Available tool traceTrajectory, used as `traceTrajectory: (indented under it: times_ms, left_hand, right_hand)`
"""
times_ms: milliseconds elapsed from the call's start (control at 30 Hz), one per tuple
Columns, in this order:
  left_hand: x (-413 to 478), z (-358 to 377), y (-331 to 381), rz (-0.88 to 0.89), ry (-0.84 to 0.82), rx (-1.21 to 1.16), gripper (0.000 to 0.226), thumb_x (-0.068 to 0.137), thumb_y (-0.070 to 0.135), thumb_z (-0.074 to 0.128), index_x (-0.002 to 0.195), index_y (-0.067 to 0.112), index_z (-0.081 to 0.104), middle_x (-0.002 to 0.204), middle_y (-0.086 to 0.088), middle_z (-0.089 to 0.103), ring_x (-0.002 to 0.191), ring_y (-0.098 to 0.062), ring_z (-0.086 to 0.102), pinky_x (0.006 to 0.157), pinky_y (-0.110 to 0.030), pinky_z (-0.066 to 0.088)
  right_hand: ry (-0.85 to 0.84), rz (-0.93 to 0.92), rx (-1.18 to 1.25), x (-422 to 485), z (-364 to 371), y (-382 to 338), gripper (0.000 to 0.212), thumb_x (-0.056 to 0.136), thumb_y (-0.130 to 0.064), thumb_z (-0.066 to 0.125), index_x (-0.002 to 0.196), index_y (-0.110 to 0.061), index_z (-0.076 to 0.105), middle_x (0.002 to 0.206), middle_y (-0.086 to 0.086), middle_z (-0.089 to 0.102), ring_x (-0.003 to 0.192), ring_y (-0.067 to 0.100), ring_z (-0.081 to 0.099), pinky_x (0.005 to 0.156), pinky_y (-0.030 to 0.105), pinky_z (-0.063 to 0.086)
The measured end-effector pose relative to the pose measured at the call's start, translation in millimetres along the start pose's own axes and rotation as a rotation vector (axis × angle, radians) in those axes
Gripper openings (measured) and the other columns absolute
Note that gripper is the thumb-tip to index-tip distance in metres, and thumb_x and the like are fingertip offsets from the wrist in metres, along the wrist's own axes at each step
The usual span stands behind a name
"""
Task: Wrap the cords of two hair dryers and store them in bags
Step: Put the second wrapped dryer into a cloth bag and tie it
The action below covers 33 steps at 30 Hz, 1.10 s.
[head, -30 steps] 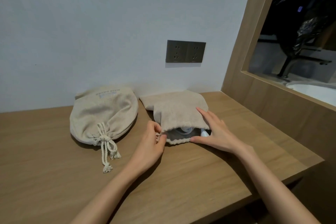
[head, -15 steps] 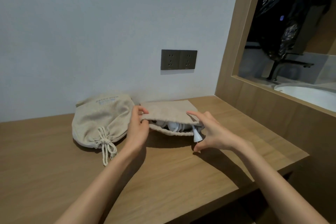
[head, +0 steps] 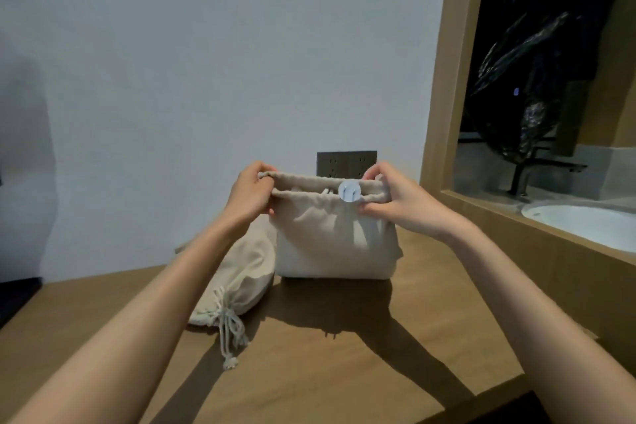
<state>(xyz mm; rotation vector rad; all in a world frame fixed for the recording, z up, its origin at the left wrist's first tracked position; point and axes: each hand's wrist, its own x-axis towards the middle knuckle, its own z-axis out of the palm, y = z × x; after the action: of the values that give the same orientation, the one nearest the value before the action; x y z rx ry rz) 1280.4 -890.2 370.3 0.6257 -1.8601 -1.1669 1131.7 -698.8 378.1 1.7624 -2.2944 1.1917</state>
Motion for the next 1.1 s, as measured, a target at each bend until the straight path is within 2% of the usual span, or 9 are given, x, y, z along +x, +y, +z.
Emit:
traceTrajectory:
  times_ms: [100, 267, 367, 467, 633, 767, 867, 1033, 1100]
  left_hand:
    - [10.9, -9.5, 34.6, -0.075, -0.045, -0.097, 0.029, 0.088, -0.002, 0.036, 0.096, 0.010, 0.060, 0.056, 0.001, 0.044, 0.040, -0.006, 0.038, 0.037, -0.015, 0.037]
    - [12.4, -5.8, 75.6, 0.139, 0.083, -0.168, 0.023, 0.088, 0.001, 0.043, 0.083, 0.015, 0.061, 0.049, 0.003, 0.045, 0.033, -0.005, 0.035, 0.035, -0.013, 0.030]
    - [12.6, -5.1, 87.5, 0.240, 0.046, -0.028, 0.025, 0.087, 0.001, 0.042, 0.085, 0.015, 0.064, 0.054, 0.001, 0.047, 0.041, -0.009, 0.038, 0.036, -0.013, 0.029]
    - [12.8, -11.8, 85.7, 0.129, 0.070, -0.150, 0.029, 0.086, -0.001, 0.042, 0.079, 0.014, 0.066, 0.047, 0.002, 0.039, 0.033, -0.007, 0.030, 0.035, -0.013, 0.028]
    - [9.1, -13.4, 81.6, 0.126, 0.097, -0.198, 0.022, 0.087, -0.001, 0.043, 0.087, 0.012, 0.061, 0.054, -0.003, 0.038, 0.029, -0.004, 0.029, 0.035, -0.013, 0.028]
    - [7.9, -17.4, 79.6, 0.022, 0.028, -0.249, 0.025, 0.089, -0.002, 0.043, 0.085, 0.013, 0.062, 0.055, -0.001, 0.037, 0.030, -0.004, 0.026, 0.032, -0.013, 0.022]
    - [5.9, -19.9, 73.4, -0.066, -0.077, -0.143, 0.026, 0.090, -0.004, 0.042, 0.084, 0.010, 0.063, 0.054, 0.000, 0.034, 0.030, -0.003, 0.024, 0.031, -0.012, 0.017]
    - [5.5, -16.5, 62.5, -0.039, 0.062, -0.360, 0.024, 0.089, -0.004, 0.039, 0.086, 0.012, 0.057, 0.035, 0.011, 0.035, 0.027, -0.003, 0.024, 0.029, -0.011, 0.017]
    - [5.4, -15.2, 63.9, -0.018, 0.056, -0.320, 0.027, 0.088, -0.005, 0.040, 0.084, 0.013, 0.059, 0.035, 0.011, 0.034, 0.028, -0.003, 0.024, 0.030, -0.010, 0.018]
  right_hand:
    - [0.029, 0.048, 0.128, 10.4, -25.2, -17.2, 0.047, 0.084, -0.019, 0.071, 0.117, -0.019, 0.037, 0.105, 0.001, 0.049, 0.086, 0.013, 0.055, 0.071, 0.026, 0.050]
    - [0.497, 0.000, 0.347, 22.5, -33.0, -35.8, 0.038, 0.089, -0.013, 0.060, 0.108, -0.015, 0.027, 0.089, -0.001, 0.041, 0.071, 0.011, 0.048, 0.056, 0.023, 0.042]
    - [0.405, -0.019, 0.136, 26.5, -30.6, -39.8, 0.035, 0.087, -0.012, 0.057, 0.105, -0.013, 0.026, 0.083, -0.002, 0.039, 0.067, 0.014, 0.045, 0.061, 0.031, 0.040]
    - [0.309, -0.034, 0.006, 25.9, -39.7, -34.0, 0.036, 0.083, -0.005, 0.055, 0.098, -0.015, 0.024, 0.080, -0.001, 0.032, 0.064, 0.016, 0.036, 0.053, 0.027, 0.033]
    - [0.334, -0.057, 0.076, 28.3, -42.1, -38.1, 0.029, 0.083, -0.007, 0.051, 0.094, -0.016, 0.027, 0.078, 0.000, 0.035, 0.063, 0.014, 0.036, 0.055, 0.028, 0.031]
    - [0.449, 0.045, 0.460, 31.2, -39.3, -39.5, 0.018, 0.074, -0.026, 0.044, 0.086, -0.020, 0.031, 0.078, 0.000, 0.036, 0.063, 0.011, 0.034, 0.051, 0.024, 0.029]
    - [0.315, 0.117, 0.311, 32.4, -26.2, -29.6, 0.014, 0.093, -0.017, 0.045, 0.096, -0.015, 0.032, 0.078, 0.000, 0.036, 0.067, 0.013, 0.037, 0.052, 0.022, 0.030]
    - [0.631, -0.047, 0.482, 35.5, -32.3, -36.2, 0.014, 0.098, -0.012, 0.042, 0.104, -0.015, 0.029, 0.082, 0.002, 0.047, 0.069, 0.011, 0.046, 0.058, 0.024, 0.038]
    - [0.524, -0.120, 0.242, 37.9, -23.7, -39.1, 0.019, 0.098, -0.018, 0.048, 0.106, -0.012, 0.033, 0.072, 0.002, 0.049, 0.063, 0.013, 0.048, 0.060, 0.027, 0.039]
